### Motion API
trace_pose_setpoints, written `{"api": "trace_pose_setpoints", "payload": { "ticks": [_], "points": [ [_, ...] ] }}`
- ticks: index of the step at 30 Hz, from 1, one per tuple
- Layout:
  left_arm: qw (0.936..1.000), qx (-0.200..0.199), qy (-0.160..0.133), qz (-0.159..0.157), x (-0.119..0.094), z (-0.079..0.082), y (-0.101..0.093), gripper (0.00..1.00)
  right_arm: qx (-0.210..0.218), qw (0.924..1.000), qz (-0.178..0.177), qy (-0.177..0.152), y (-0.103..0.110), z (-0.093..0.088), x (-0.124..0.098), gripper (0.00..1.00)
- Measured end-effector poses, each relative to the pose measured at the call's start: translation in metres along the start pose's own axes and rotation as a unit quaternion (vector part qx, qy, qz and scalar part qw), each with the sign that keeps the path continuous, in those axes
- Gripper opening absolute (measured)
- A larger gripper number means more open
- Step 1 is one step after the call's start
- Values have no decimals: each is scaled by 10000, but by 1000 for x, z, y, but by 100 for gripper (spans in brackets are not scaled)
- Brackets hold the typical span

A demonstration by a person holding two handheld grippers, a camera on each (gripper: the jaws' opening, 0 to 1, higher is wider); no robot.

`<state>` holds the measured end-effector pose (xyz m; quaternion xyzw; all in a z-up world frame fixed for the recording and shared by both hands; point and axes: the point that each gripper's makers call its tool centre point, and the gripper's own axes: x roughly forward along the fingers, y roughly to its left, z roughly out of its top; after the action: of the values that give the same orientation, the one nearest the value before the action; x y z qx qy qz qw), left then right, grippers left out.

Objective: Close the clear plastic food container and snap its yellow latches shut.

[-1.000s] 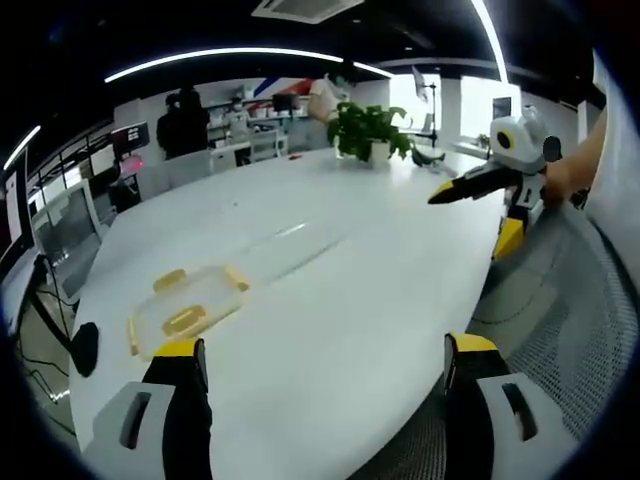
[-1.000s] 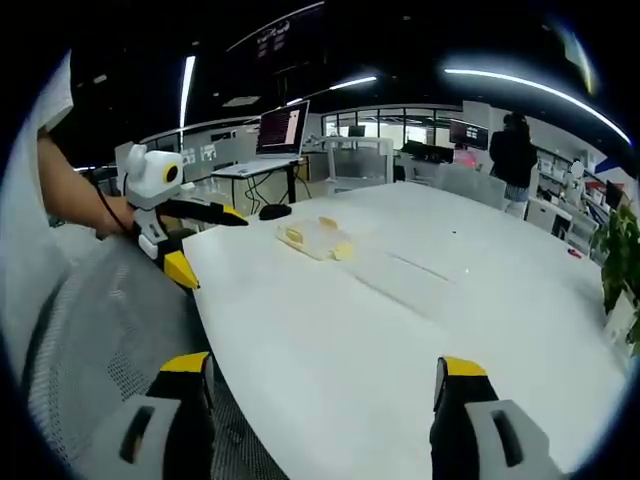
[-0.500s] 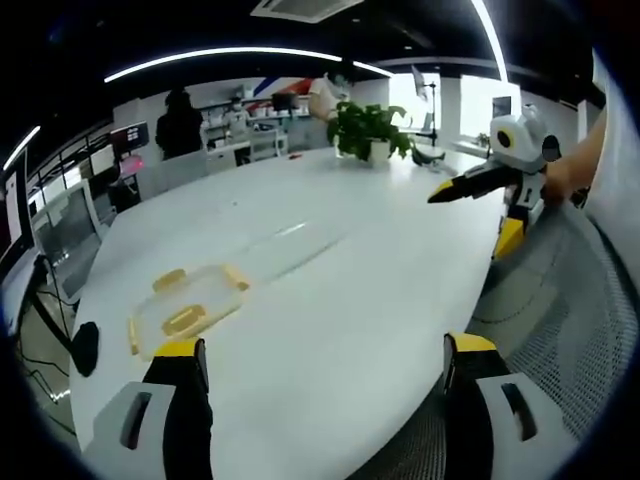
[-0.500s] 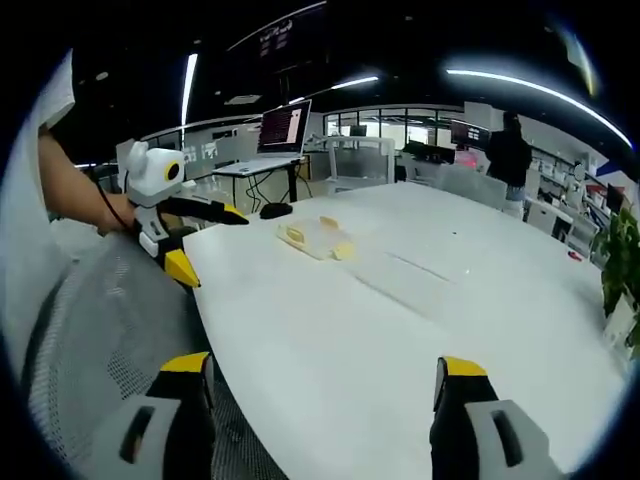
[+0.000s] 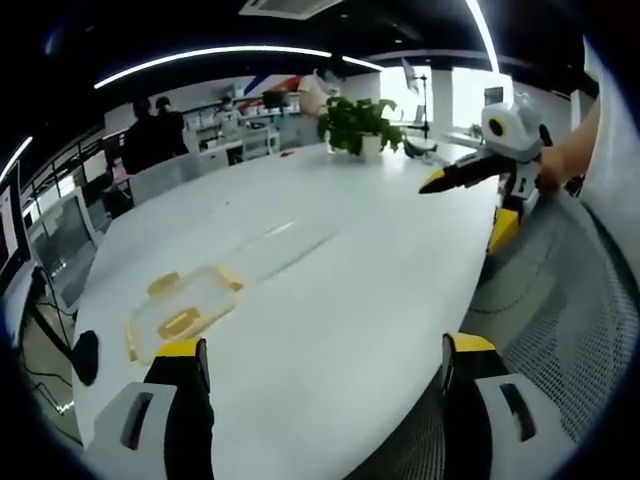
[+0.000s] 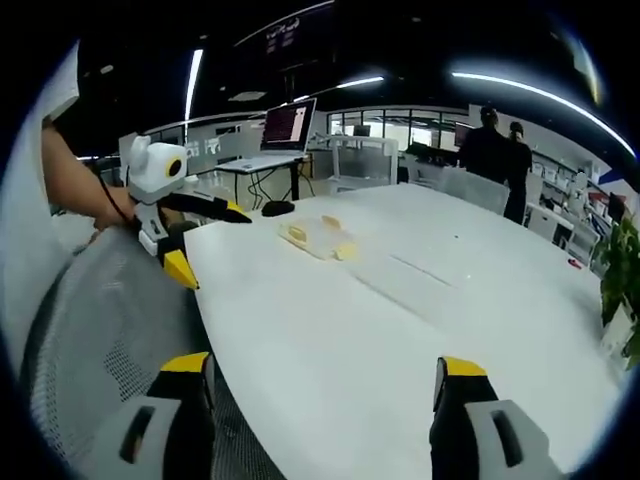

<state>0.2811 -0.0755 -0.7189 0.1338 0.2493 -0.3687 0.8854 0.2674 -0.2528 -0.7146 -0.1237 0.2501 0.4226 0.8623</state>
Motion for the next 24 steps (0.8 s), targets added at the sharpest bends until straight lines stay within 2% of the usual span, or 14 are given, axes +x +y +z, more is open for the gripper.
{"api": "trace_pose_setpoints", "payload": {
  "ticks": [14, 24],
  "points": [
    [9999, -77, -87, 27, -3, 7, 3, 95, -154, 9997, 132, 108, 4, 0, 3, 90],
    [9999, 35, -49, -117, -1, 10, 1, 94, -157, 9998, 101, 98, -1, 4, 7, 90]
  ]
}}
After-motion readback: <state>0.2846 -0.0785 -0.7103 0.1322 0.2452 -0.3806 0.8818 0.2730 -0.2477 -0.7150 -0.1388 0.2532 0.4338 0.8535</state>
